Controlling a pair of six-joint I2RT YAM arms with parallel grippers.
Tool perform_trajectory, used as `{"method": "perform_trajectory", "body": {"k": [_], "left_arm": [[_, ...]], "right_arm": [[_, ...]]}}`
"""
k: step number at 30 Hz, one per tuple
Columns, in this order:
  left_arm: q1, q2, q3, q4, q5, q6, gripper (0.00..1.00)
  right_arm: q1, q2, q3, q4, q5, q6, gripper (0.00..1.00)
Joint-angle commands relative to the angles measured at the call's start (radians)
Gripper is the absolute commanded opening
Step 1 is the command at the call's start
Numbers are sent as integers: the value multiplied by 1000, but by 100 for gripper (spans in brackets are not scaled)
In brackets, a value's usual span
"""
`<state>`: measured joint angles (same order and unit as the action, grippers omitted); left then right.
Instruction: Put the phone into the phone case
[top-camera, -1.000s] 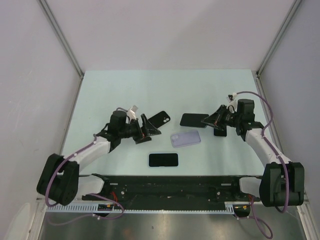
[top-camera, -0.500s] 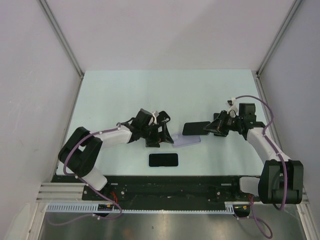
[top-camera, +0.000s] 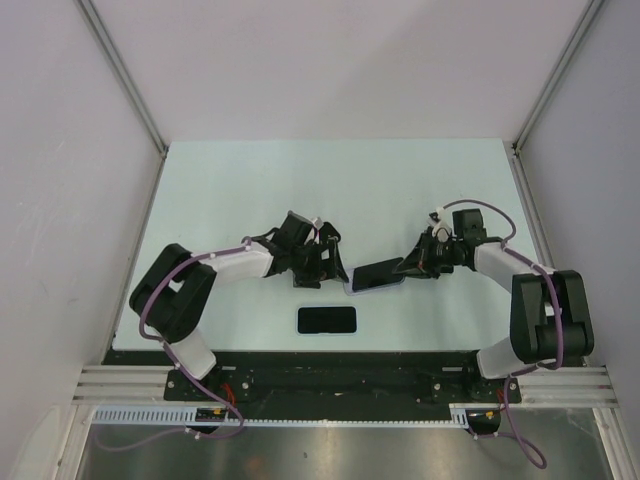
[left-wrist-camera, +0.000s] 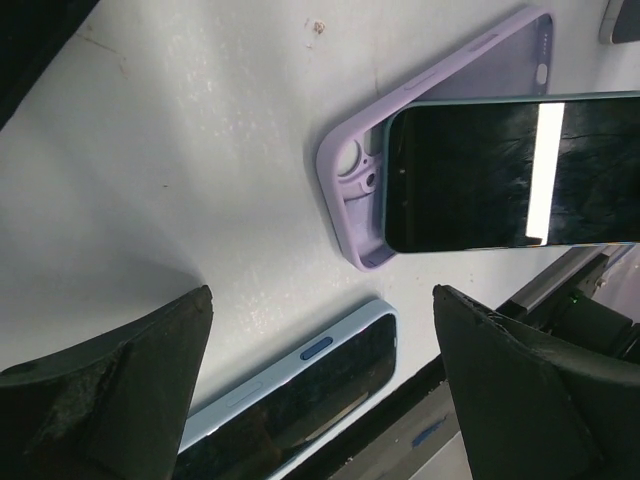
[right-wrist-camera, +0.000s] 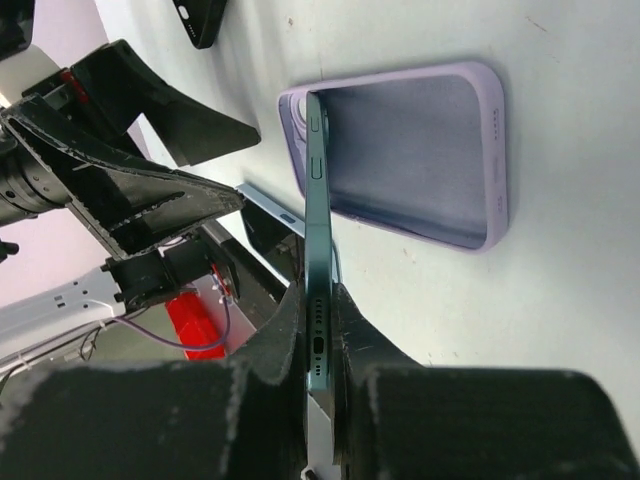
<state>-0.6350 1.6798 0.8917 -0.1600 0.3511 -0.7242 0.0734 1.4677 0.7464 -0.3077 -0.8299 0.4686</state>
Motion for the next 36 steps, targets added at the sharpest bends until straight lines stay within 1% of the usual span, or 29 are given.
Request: {"method": "perform_trajectory", "body": {"k": [1, 9, 14, 18, 25, 27, 30, 36], "left_arm": [[-5, 31, 26, -19, 5, 25, 98], [-5, 38, 33, -18, 6, 22, 99], [-3, 28, 42, -18, 26, 48, 100], [1, 18, 41, -19, 23, 66, 100], [14, 15, 24, -19, 25, 71, 100], [17, 24, 32, -19, 20, 77, 100], [18, 46, 50, -18, 9, 83, 100], [18, 72, 98, -19, 12, 104, 100]], "right_arm": [[12, 40, 39, 81, -75, -7, 2], [14, 111, 38, 94, -115, -48, 2], [51, 151, 39, 139, -161, -44, 2], [95, 186, 39, 183, -146, -32, 2], [192, 204, 39, 297, -86, 83, 2], [232, 207, 39, 361, -58, 126, 2], [270, 218, 39, 406, -31, 172, 2], [307, 230, 28, 417, 8, 208, 2]]}}
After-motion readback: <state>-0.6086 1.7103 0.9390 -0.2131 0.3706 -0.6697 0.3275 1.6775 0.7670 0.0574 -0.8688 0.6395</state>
